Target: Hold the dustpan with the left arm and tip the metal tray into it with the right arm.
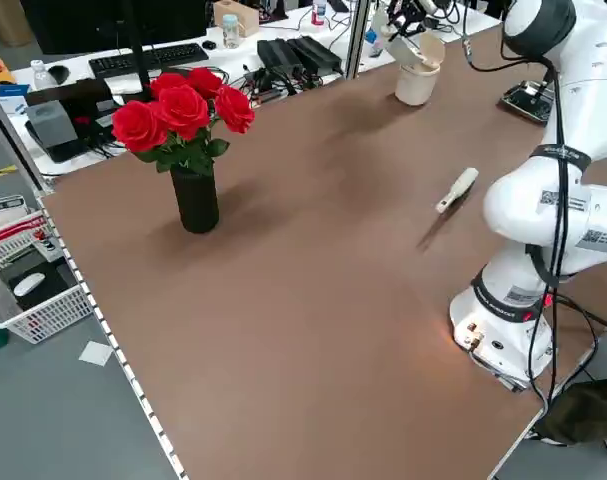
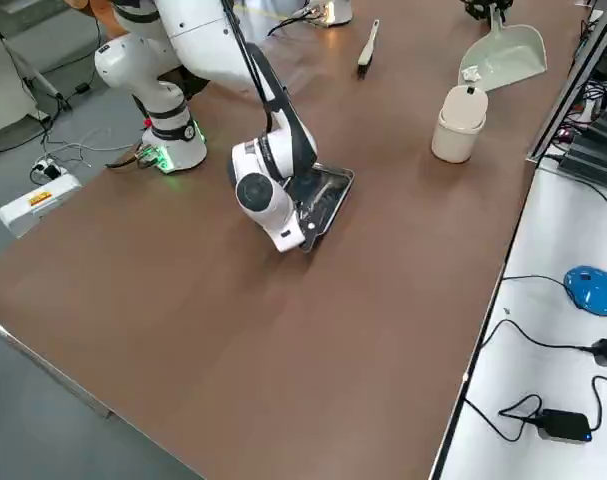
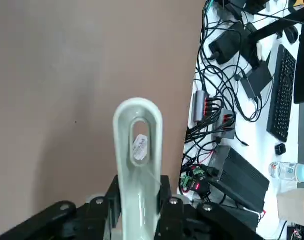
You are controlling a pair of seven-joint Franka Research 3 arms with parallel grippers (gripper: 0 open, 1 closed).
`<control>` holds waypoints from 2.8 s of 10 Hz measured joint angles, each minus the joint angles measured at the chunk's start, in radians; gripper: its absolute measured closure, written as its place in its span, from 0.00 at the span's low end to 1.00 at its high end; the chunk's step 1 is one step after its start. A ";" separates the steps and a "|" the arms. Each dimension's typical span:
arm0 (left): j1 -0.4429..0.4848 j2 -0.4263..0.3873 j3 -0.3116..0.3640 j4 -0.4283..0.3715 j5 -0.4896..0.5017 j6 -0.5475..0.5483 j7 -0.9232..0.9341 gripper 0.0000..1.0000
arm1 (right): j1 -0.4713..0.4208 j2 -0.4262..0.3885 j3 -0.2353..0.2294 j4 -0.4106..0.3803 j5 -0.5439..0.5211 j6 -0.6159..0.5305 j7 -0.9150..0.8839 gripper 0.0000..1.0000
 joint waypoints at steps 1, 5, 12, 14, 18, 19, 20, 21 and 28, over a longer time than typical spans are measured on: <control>-0.007 0.000 0.009 0.000 0.002 0.007 0.000 0.67 | 0.000 0.003 0.000 0.001 0.003 0.000 0.000 0.94; -0.051 0.012 0.073 0.000 0.037 0.031 0.000 0.67 | 0.000 0.007 -0.001 0.024 0.017 -0.053 -0.001 0.55; -0.070 0.025 0.074 0.000 0.135 0.094 -0.016 0.67 | -0.003 -0.151 -0.006 0.080 -0.064 -0.146 0.067 0.00; -0.078 0.033 0.074 0.000 0.156 0.112 -0.017 0.67 | -0.003 -0.178 -0.006 0.112 -0.091 -0.164 0.069 0.00; -0.093 0.057 0.074 0.000 0.199 0.116 -0.029 0.67 | -0.019 -0.222 -0.009 0.139 -0.114 -0.169 0.070 0.00; -0.096 0.060 0.074 0.000 0.212 0.117 -0.030 0.67 | -0.023 -0.232 -0.010 0.153 -0.116 -0.186 0.070 0.00; -0.099 0.060 0.074 0.000 0.223 0.118 -0.030 0.67 | -0.027 -0.237 -0.010 0.176 -0.117 -0.210 0.070 0.00; -0.101 0.060 0.074 0.000 0.235 0.119 -0.030 0.67 | -0.030 -0.244 -0.010 0.199 -0.118 -0.233 0.070 0.00; -0.139 0.065 0.075 0.000 0.370 0.121 -0.038 0.67 | -0.034 -0.336 0.058 0.350 -0.374 -0.458 0.512 0.00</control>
